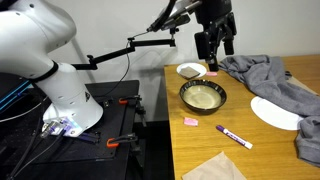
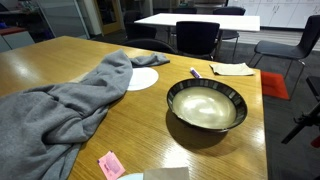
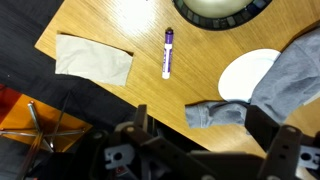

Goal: Put the marker in the bowl

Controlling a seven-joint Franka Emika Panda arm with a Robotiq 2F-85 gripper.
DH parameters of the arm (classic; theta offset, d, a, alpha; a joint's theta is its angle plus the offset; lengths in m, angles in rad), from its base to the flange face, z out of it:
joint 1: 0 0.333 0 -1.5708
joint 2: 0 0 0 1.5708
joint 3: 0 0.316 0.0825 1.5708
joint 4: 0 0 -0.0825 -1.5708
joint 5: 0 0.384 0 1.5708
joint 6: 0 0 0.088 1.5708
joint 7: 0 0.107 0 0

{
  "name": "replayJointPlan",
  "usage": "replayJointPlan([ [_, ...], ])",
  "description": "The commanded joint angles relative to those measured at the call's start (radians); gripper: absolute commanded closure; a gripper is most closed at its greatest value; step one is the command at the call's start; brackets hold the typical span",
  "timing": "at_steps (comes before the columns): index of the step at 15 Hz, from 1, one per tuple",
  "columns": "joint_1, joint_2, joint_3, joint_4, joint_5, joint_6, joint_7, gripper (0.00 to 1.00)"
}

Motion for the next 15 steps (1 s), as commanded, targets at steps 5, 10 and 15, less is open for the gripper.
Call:
replayJointPlan([
  [5, 0.022, 0.197, -0.133, 0.09, -0.09, 0.079, 0.132, 0.0],
  [10, 0.076, 0.285, -0.22, 0.122, -0.106, 0.11, 0.145, 0.0],
  [15, 0.154, 0.379, -0.29, 0.132, -0.146, 0.178, 0.209, 0.0],
])
